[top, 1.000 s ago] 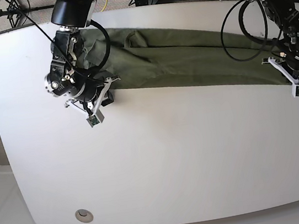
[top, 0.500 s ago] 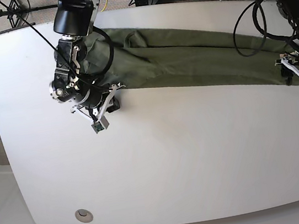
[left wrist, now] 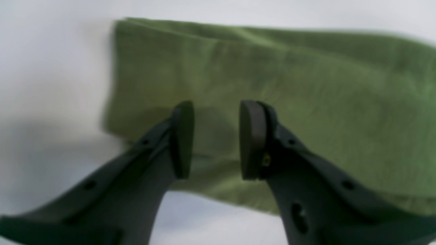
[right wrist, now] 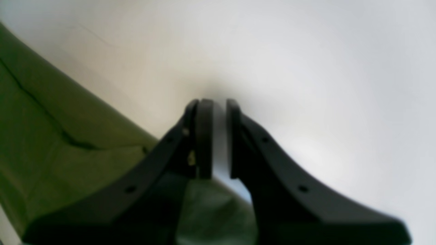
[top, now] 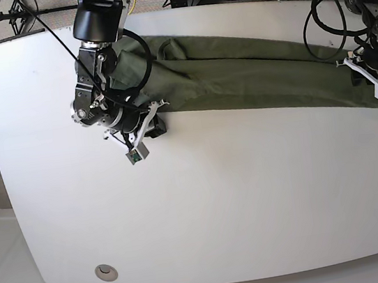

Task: Fold the T-shirt properly

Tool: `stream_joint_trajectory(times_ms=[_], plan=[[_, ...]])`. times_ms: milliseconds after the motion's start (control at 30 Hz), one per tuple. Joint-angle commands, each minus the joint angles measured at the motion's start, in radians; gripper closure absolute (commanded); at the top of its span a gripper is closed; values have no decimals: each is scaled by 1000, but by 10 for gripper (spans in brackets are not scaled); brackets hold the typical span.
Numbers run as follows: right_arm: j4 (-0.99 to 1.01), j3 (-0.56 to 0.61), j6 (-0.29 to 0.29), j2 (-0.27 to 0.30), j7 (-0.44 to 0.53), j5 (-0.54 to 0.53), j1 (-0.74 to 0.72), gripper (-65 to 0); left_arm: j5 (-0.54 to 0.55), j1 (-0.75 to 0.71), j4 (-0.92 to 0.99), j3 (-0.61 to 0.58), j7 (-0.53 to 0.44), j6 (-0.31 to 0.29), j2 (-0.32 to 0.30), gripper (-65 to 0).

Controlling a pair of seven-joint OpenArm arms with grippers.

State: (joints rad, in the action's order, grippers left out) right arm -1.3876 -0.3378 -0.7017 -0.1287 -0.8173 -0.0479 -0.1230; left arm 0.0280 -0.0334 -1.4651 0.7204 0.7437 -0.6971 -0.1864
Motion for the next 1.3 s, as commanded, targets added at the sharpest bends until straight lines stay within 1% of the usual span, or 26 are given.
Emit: stream_joint_trajectory(times_ms=[0,133,200,267,333,467,533,600,667,800,867,933,1000,1067,1133,1200,1267], plan=[[-12,-1,4,1,13,9,-25,-66,26,7,-12,2,-23,-1,-19,-250],[-30,-5,4,-1,4,14,-40,-68,30,19,-10,4,-16,-1,-27,-263],[-70,-2,4,0,-13,16,-45,-72,19,27,-7,5,-9,-1,-32,-255],[-106,-1,4,-1,-33,17,-46,-73,22,33,-6,3,-3,-1,-37,-243],[-153,-1,4,-2,-60,18,-43,-75,24,39,-5,4,8,-1,-42,-210],[-231,4,4,-3,-103,24,-22,-74,28,34,1,4,15,-1,-45,-176],[-252,8,4,-8,-116,46,-11,-72,35,8,3,-2,-13,-1,-47,-202],[-267,7,4,-10,-126,48,-6,-72,38,1,6,-3,-40,-1,-46,-266],[-277,5,4,-12,-133,52,-2,-71,40,-7,11,-4,-59,-1,-47,-356],[-294,6,4,-15,-141,47,3,-71,41,-21,10,-5,-81,-1,-44,-460],[-304,9,4,-17,-128,12,20,-67,38,-56,-6,-3,-94,-1,-37,-439],[-305,11,4,-19,-126,-9,19,-63,37,-70,-9,-3,-79,-1,-33,-339],[-305,12,4,-20,-124,-33,18,-55,34,-84,-13,-4,-80,-1,-30,-186],[-308,13,4,-20,-124,-52,23,-46,33,-90,-15,-7,-90,-1,-28,-100],[-306,15,4,-21,-124,-64,26,-40,35,-90,-16,-9,-92,-1,-29,-88],[-301,8,4,-21,-131,-68,42,-36,29,-64,-19,-8,-85,-1,-30,-105],[-302,9,4,-21,-128,-69,47,-34,30,-58,-21,-9,-81,-1,-29,-177]])
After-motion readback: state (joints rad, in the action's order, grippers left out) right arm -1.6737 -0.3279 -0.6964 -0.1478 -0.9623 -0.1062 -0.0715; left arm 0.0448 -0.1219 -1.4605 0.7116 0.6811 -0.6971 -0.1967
